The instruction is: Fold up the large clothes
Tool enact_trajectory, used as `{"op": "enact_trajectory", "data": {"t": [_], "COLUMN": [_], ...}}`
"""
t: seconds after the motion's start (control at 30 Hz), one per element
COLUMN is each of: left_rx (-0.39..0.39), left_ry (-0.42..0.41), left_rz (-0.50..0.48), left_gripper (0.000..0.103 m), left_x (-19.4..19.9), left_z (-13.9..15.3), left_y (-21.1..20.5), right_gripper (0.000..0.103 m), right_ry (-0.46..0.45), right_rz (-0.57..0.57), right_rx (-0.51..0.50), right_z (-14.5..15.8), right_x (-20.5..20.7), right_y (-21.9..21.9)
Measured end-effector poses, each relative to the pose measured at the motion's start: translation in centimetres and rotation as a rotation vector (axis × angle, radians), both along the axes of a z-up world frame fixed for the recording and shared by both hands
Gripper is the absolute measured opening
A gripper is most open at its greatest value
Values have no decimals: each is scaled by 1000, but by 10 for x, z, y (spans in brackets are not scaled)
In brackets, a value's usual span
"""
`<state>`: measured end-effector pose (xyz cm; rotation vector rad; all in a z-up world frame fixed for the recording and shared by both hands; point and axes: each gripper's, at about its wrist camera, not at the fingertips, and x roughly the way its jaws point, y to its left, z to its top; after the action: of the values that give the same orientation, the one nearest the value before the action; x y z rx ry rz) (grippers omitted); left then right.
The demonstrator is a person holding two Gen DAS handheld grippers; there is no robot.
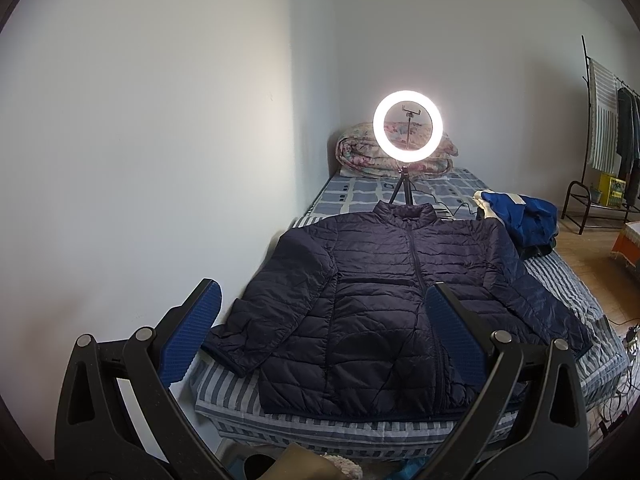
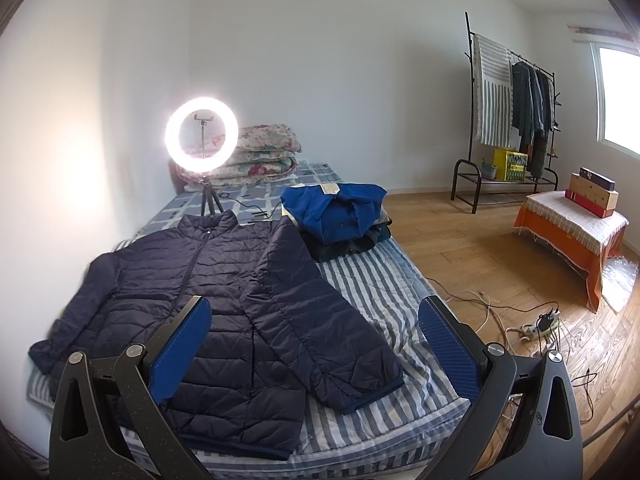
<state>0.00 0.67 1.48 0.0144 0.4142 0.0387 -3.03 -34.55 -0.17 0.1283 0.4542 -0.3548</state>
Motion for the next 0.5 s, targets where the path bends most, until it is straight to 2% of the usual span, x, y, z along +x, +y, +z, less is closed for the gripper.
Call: {"op": "enact_trajectory", "data": {"t": [0.5], "left_rx": [12], "left_ry": [6], "left_rz": [16], "left_gripper": [103], "left_x": [7], "left_z": [-2], "left_y": [7], "right_gripper": [103], "right_ry": [19], "right_rz": [37], "right_rx": [-31], "right_z": [1], "right_x": [14], "right_y": [14]}}
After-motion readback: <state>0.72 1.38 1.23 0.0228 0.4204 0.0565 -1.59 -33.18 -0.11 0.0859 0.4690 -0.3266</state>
